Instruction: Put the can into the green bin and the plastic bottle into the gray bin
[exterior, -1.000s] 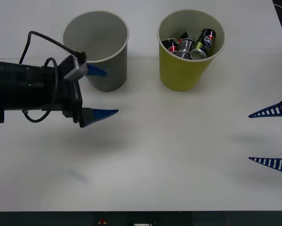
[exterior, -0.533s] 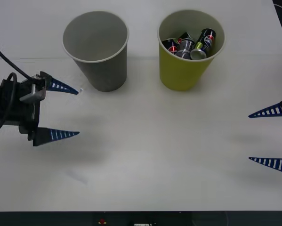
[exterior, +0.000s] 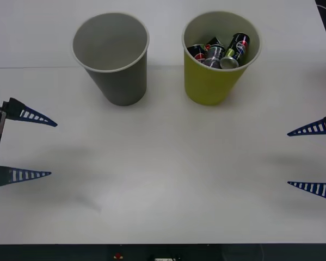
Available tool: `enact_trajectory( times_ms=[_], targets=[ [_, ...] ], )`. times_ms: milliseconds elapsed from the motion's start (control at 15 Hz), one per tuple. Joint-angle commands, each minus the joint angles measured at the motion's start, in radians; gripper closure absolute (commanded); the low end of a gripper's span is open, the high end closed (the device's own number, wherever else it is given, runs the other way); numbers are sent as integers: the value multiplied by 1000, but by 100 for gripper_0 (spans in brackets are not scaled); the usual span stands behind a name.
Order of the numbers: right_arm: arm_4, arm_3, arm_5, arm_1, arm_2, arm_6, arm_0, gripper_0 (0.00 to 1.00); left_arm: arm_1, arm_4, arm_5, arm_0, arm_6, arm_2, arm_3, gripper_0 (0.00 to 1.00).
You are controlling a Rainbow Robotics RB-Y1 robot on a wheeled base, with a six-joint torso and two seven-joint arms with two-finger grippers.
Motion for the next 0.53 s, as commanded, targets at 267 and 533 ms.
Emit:
enact_trajectory(
  times_ms=[267, 533],
  targets=[
    [0, 0, 0, 0, 0, 0, 0, 0, 3, 24, 1, 119, -1, 100, -28, 0],
    [0, 0, 0, 0, 0, 0, 0, 0, 3, 24, 1, 120, 7, 100, -28, 0]
  ],
)
